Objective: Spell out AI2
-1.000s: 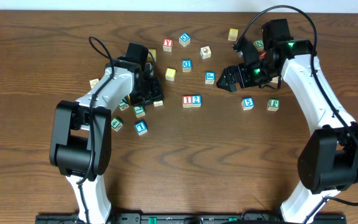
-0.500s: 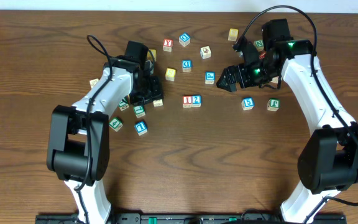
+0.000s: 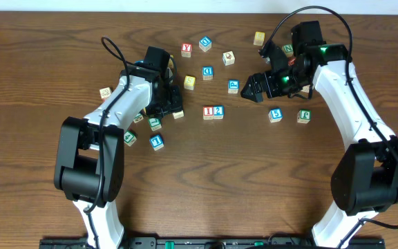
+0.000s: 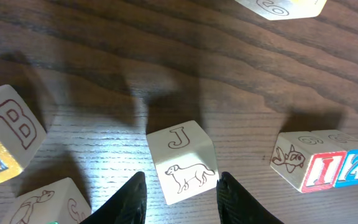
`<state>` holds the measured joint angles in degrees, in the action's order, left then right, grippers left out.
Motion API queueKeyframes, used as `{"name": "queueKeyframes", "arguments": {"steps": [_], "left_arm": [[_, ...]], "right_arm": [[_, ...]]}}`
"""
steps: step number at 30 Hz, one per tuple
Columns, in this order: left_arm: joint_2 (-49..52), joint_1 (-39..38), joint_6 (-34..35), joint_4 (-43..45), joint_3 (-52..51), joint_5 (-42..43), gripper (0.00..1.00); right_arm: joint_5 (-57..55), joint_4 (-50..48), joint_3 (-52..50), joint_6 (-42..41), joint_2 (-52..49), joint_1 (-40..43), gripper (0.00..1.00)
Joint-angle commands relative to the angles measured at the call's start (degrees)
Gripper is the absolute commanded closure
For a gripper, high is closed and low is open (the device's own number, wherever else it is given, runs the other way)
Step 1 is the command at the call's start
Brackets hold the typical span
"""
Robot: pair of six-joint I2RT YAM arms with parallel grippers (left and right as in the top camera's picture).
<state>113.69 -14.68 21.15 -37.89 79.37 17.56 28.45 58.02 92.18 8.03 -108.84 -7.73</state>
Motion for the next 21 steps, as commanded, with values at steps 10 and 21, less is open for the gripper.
{"name": "queueKeyframes", "arguments": {"steps": [10,21], "left_arm": [[1.22,-0.15,0.57,0.70,-0.42,-1.81,0.64],[2.60,-1.16,2.62,2.21,-0.39,-1.75,0.67]], "right_arm": [[-0.07,0.09,-0.04,0.85,1.36,0.13,0.01],[-0.07,0.09,-0.04,0.87,1.36,0.13,0.01]]}}
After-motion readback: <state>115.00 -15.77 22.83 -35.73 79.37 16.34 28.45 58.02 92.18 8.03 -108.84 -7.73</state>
